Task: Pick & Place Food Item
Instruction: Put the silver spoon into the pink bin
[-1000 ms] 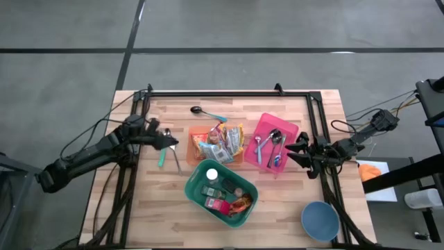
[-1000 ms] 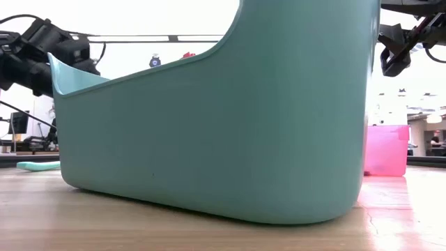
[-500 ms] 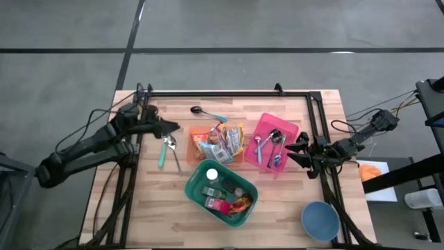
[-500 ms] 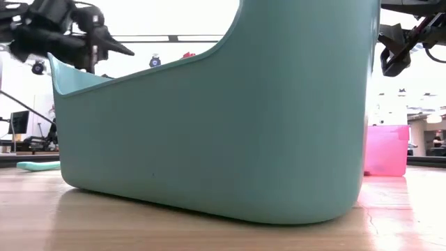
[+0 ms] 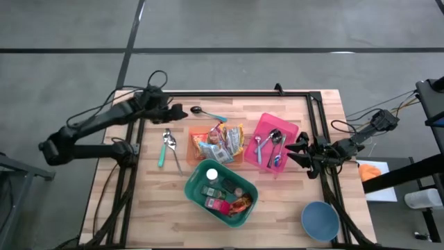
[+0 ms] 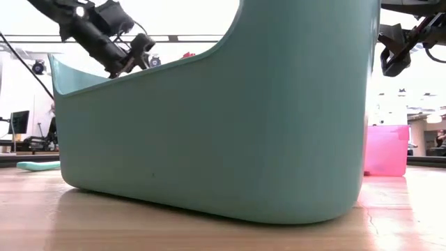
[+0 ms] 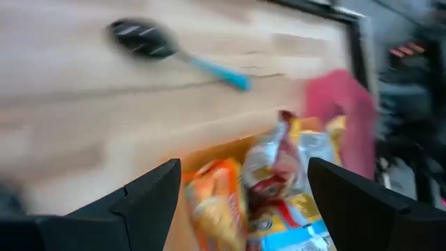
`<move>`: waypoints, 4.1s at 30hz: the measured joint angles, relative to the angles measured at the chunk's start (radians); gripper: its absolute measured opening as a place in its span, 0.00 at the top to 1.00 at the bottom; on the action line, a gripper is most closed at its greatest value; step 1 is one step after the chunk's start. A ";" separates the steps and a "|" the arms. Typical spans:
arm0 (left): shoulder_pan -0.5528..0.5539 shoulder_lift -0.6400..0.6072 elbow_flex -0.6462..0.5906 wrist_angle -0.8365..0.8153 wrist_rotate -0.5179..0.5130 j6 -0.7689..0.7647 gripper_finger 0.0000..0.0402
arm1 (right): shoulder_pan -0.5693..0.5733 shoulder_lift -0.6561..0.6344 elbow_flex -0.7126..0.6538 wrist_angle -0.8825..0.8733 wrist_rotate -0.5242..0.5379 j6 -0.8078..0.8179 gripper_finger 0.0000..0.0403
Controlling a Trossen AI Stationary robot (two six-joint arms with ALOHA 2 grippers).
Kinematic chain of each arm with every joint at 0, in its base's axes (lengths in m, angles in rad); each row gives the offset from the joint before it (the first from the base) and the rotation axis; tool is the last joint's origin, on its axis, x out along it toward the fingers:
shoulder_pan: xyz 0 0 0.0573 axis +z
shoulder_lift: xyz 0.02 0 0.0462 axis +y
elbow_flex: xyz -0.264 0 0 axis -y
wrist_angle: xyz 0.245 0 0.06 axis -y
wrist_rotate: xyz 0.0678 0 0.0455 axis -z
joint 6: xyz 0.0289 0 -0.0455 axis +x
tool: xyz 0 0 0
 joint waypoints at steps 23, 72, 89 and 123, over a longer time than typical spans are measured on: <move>-0.422 0.129 -0.060 -0.320 -0.100 -1.053 0.34 | 0.000 0.000 0.000 0.000 0.000 0.000 0.58; -0.442 0.394 -0.157 -0.143 -0.144 -0.915 0.97 | 0.000 0.001 0.000 -0.003 0.000 0.000 0.58; -0.442 0.158 -0.161 -0.186 -0.252 -0.919 1.00 | 0.000 0.001 0.000 -0.002 0.000 0.000 0.58; -0.415 0.202 -0.267 1.284 -0.802 0.635 1.00 | 0.000 0.006 0.000 -0.003 0.000 0.000 0.58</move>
